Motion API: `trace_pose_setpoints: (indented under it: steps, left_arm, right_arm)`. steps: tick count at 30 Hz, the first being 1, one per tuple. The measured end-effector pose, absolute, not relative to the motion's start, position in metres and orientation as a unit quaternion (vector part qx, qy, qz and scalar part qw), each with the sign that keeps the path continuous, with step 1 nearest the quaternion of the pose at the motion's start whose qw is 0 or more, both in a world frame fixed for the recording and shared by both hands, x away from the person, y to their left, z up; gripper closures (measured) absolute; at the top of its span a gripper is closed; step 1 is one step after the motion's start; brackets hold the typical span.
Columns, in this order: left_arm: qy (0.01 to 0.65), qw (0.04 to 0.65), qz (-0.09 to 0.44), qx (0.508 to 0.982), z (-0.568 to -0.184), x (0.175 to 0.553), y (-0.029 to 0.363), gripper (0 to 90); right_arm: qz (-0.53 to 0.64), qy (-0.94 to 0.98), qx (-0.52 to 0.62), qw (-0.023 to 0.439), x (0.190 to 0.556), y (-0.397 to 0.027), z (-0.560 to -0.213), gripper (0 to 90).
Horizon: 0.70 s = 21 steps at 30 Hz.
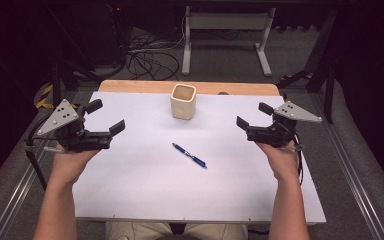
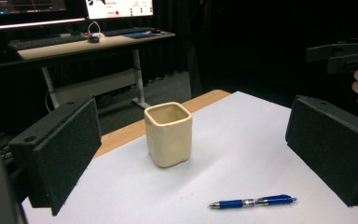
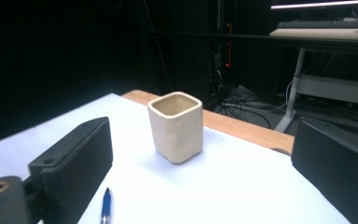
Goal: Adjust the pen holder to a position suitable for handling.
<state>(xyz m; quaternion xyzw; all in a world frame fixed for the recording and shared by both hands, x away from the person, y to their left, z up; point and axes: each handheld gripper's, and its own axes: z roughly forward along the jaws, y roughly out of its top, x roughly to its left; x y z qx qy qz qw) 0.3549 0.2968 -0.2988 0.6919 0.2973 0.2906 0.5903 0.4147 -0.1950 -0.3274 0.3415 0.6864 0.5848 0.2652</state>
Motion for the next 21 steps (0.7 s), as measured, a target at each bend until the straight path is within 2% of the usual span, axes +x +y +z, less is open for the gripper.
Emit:
trace_pose_setpoints:
  steps: [21]
  left_arm:
    - [0.291,0.592,0.289,0.694,-0.299,0.354,0.295,4.3]
  right_arm:
    - [0.559,0.733,0.304,0.24,0.421,-0.165,-0.336,29.5]
